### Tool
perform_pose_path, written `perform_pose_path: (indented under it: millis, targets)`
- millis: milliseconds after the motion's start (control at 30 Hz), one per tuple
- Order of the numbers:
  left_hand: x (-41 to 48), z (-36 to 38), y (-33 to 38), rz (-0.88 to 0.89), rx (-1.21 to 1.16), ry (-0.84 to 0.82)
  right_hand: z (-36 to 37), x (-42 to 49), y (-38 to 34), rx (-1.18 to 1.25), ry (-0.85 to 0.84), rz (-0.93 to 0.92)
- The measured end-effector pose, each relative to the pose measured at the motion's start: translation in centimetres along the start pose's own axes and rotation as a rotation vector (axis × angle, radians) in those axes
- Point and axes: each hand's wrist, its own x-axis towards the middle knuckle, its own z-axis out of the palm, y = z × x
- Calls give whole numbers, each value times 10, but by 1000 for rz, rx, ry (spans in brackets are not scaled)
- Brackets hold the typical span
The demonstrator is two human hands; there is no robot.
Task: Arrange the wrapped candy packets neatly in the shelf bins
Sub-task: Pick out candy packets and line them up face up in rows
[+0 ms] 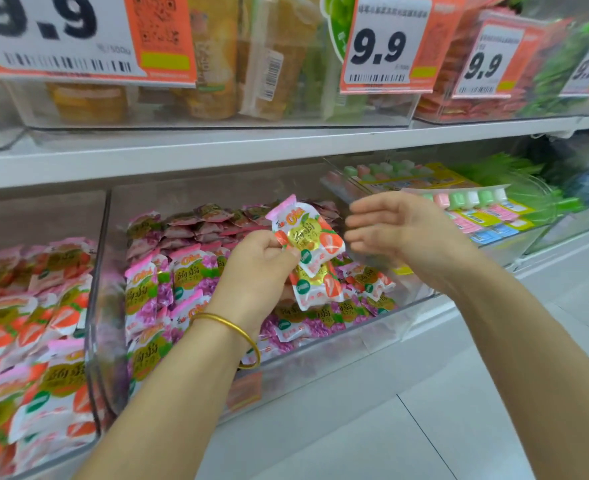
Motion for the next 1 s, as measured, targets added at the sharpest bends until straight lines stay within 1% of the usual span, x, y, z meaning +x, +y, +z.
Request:
perform_pose_path:
  millis: [67,100,133,200,233,300,367,433,533,600,633,667,733,767,833,933,1000]
  targets:
    - [0,1,1,-38,-80,17,-5,3,5,-191,48,-5]
    - [0,1,2,-64,-139,23,-7,6,9,-373,85,-24]
    - [0,2,3,-88,-200,27,-7,9,14,-615,97,-49]
    - [0,1,5,-106,-302,28,-4,15,29,-1090,4,-32]
    - [0,1,5,-109,-342,29,-2,17,38,-1233,-53,26]
    - [0,0,6,-115,-410,22,4,19,52,-1326,-149,149]
    - [0,-1,8,-125,-470,15,8,21,58,-1328,-200,164]
    - [-1,-4,10,-129,-502,20,9,24,59,-1312,-192,180]
    - [0,-7,11,-128,-527,27,7,28,61,-1335,-75,139]
    - [1,-9,11,-133,-539,27,2,28,59,-1274,57,67]
    - [1,-9,11,-137,-542,24,1,26,54,-1183,129,7]
    - [2,-8,10,-140,-539,20,0,22,46,-1038,193,-52]
    - [1,-6,8,-141,-517,12,2,12,26,-641,279,-148]
    - [1,-5,7,-139,-499,10,7,6,16,-491,291,-174]
    - [1,-2,5,-130,-463,10,17,-2,7,-326,248,-204]
    - [-2,-1,3,-93,-427,25,36,-13,3,-265,49,-189]
    - [-4,-4,3,-46,-378,53,42,-17,2,-132,-40,-133]
